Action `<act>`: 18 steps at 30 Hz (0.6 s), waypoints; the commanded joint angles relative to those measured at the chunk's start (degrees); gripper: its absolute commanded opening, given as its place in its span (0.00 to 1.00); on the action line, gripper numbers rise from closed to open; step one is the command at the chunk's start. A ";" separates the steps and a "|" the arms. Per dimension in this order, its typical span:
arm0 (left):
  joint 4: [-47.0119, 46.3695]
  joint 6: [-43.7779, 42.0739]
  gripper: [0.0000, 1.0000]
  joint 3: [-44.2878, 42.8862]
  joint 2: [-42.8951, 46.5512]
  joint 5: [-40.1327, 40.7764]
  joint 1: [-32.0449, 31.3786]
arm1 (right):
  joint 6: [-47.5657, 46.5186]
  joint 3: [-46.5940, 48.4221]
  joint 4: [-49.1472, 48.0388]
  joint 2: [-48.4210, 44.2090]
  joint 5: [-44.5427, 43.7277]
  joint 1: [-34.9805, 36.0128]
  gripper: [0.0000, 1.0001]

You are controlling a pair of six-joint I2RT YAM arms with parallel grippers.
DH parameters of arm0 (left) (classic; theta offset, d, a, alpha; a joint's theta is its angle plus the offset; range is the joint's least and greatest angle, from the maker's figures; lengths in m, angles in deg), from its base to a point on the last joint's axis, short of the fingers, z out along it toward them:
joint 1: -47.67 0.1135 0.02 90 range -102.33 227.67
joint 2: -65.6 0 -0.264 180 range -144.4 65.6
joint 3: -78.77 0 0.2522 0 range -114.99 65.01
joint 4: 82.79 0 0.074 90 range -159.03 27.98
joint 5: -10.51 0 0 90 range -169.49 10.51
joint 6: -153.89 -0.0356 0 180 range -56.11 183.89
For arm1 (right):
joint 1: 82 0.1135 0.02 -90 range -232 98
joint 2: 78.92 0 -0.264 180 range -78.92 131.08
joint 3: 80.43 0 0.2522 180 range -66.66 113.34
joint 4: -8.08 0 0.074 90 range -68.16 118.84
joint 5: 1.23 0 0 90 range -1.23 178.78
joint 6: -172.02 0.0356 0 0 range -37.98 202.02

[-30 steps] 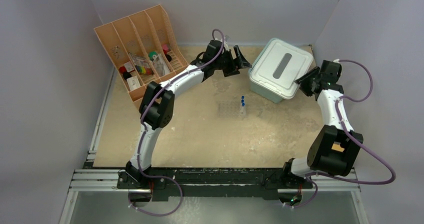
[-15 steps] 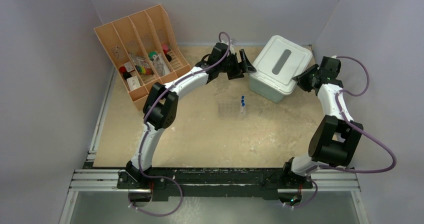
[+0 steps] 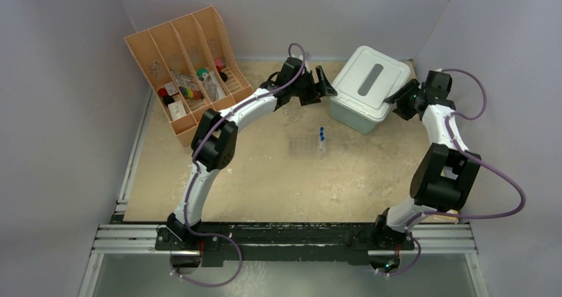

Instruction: Organize the chemistry lab equipment

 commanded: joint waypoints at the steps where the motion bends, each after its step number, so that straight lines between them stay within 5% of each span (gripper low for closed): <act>1: 0.96 -1.29 0.71 -2.90 0.26 5.15 0.63 | -3.10 4.14 0.54 -0.41 -2.14 0.02 0.58; 8: 4.07 -1.66 0.68 -4.19 -1.03 7.87 0.94 | -7.76 7.59 3.29 0.87 -6.07 1.67 0.63; 18: 10.60 -5.82 0.67 -9.50 -1.86 9.67 0.88 | -16.67 15.26 5.32 4.30 -24.17 13.17 0.67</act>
